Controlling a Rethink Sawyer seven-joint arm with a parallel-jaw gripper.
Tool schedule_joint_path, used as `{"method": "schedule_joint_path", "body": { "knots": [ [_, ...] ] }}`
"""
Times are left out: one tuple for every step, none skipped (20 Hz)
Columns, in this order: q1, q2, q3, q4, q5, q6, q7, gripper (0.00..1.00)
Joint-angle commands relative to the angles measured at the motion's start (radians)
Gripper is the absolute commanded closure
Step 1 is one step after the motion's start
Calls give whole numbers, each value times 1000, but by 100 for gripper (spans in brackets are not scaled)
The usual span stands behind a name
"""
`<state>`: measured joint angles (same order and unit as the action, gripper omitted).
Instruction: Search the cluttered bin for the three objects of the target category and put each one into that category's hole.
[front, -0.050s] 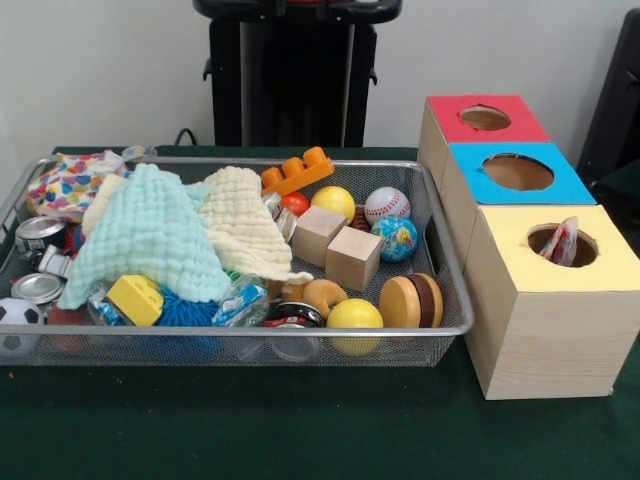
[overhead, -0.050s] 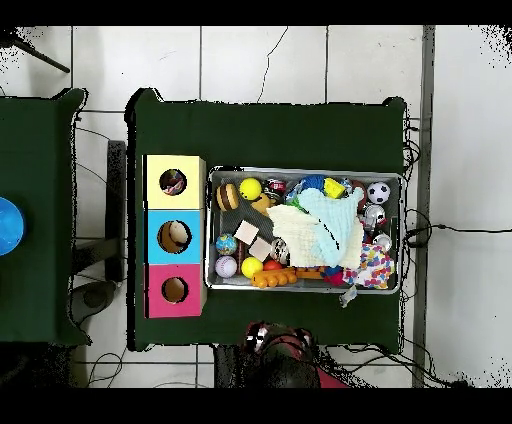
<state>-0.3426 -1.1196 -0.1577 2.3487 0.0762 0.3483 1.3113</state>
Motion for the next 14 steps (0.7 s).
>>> {"method": "schedule_joint_path", "body": {
  "knots": [
    [-73,394,230,74,-34,-388,168,0],
    [-81,435,245,69,-45,-434,190,0],
    [-90,477,259,65,-56,-480,211,0],
    [-98,518,274,60,-66,-526,233,0],
    [-104,557,283,52,-81,-564,251,0],
    [-105,591,287,39,-93,-603,270,0],
    [-103,624,286,29,-106,-641,284,0],
    [-104,652,288,23,-115,-674,298,0],
    [-101,667,287,15,-116,-689,302,0],
    [-98,682,285,8,-117,-704,306,0],
    [-91,686,279,11,-116,-718,310,0],
    [-88,683,275,18,-112,-723,310,0],
    [-90,674,273,26,-106,-715,306,0],
    [-93,652,268,38,-100,-696,296,0]
  ]
}}
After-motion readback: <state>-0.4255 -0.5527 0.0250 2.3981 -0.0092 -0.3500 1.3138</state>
